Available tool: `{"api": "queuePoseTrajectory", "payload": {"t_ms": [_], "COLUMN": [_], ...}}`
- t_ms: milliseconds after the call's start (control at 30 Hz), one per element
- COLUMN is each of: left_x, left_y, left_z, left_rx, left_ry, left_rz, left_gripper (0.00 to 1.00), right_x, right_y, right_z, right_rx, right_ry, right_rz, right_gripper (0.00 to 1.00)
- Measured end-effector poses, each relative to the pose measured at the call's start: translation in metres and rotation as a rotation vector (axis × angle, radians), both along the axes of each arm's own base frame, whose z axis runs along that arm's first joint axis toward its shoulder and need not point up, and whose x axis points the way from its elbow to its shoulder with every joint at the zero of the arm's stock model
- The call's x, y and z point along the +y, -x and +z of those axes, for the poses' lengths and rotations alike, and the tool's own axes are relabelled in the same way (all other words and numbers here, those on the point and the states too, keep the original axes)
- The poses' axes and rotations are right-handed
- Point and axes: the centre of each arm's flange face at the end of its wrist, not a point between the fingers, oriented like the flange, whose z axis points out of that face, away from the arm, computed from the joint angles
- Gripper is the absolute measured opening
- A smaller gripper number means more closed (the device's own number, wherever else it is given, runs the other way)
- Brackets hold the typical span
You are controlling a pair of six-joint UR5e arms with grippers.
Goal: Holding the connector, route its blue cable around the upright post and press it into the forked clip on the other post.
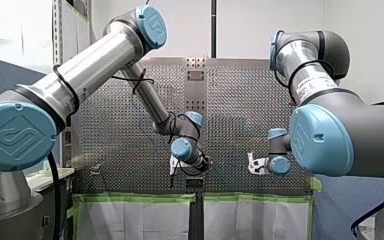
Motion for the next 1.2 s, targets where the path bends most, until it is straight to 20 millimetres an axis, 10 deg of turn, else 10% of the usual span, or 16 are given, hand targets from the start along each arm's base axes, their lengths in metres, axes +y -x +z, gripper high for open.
{"api": "queuePoseTrajectory", "payload": {"t_ms": [1200], "left_x": [0.001], "left_y": [0.019], "left_z": [0.014], "left_rx": [-0.005], "left_ry": [-0.065], "left_rz": [0.017], "left_gripper": [1.0], "right_x": [0.001], "right_y": [0.0], "right_z": [-0.001], "right_rx": [0.002], "right_ry": [-0.006], "right_rz": [0.0], "right_gripper": [0.0]}}
